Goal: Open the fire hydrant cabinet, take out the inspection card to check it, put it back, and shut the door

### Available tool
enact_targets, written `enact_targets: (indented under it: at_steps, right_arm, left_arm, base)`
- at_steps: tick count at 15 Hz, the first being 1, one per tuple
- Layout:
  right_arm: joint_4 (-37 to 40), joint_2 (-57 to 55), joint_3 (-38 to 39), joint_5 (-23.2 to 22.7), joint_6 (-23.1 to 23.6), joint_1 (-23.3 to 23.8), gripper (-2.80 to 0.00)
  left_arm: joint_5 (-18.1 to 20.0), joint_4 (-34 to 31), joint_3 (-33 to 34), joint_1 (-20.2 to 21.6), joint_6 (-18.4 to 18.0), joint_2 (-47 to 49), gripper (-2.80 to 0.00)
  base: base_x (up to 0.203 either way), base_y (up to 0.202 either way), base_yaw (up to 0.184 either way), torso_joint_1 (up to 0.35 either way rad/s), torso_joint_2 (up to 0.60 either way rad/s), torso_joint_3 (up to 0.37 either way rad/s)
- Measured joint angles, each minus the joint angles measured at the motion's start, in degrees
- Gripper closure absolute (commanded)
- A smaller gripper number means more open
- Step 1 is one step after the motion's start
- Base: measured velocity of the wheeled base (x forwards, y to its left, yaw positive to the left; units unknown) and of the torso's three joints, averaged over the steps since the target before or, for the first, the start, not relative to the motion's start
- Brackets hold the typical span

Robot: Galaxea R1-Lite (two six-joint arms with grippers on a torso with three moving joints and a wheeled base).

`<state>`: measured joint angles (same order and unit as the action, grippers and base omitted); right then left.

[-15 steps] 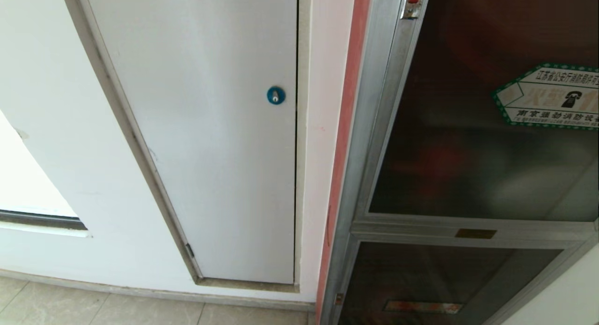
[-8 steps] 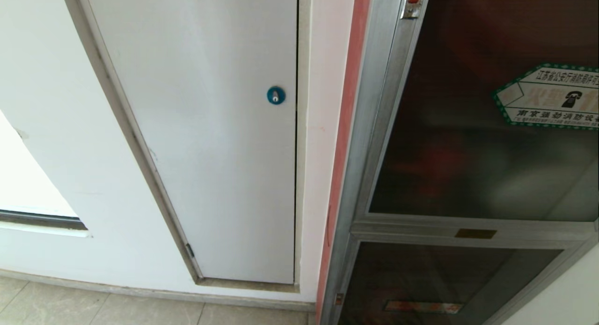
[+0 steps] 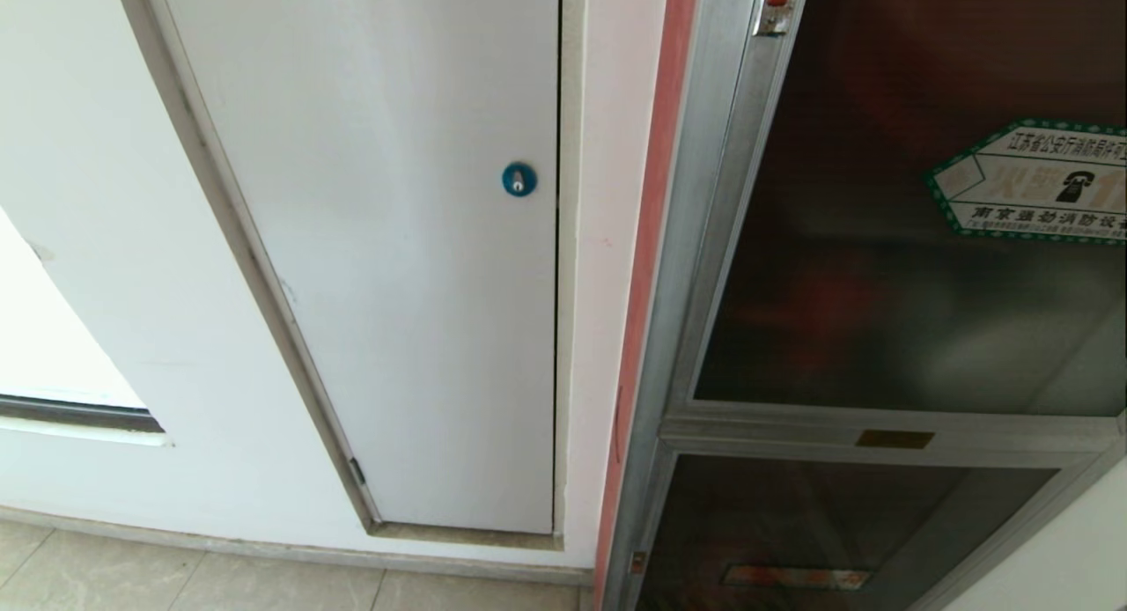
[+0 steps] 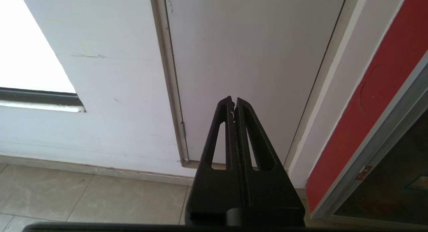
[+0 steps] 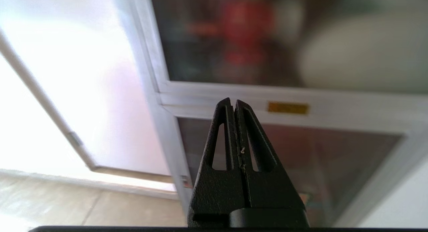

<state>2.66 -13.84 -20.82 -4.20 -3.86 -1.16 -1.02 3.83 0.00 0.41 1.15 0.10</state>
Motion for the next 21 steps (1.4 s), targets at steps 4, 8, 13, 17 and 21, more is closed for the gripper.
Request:
enact_targets:
  at_steps: [4, 8, 13, 17, 21]
  right_arm:
    - [4.39, -14.02, -18.61, -4.55, -3.75, -0.13, 0.0]
    - [12.45, -28.2, -36.59, -12.12, -9.78, -0.23, 0.0]
    - [13.67, -41.55, -49.89, -21.82, -11.7, -1.8, 0.0]
    - [12.64, -48.7, -57.9, -29.09, -12.67, -5.01, 0.0]
    - [12.34, -54.74, -64.17, -29.18, -12.64, -7.29, 0.0]
  left_arm:
    - [-0.01, 0.0, 0.0, 0.0, 0.0, 0.0, 0.0]
    - [-0.01, 0.0, 0.0, 0.0, 0.01, 0.0, 0.0]
    - [-0.01, 0.0, 0.0, 0.0, 0.01, 0.0, 0.0]
    - [0.0, 0.0, 0.0, 0.0, 0.01, 0.0, 0.0]
    - [0.01, -0.02, 0.0, 0.0, 0.01, 0.0, 0.0]
  base:
    - [0.0, 0.0, 0.0, 0.0, 0.0, 0.0]
    - [0.0, 0.0, 0.0, 0.0, 0.0, 0.0]
    - [0.0, 0.0, 0.0, 0.0, 0.0, 0.0]
    - [0.0, 0.0, 0.0, 0.0, 0.0, 0.0]
    - [0.0, 0.0, 0.0, 0.0, 0.0, 0.0]
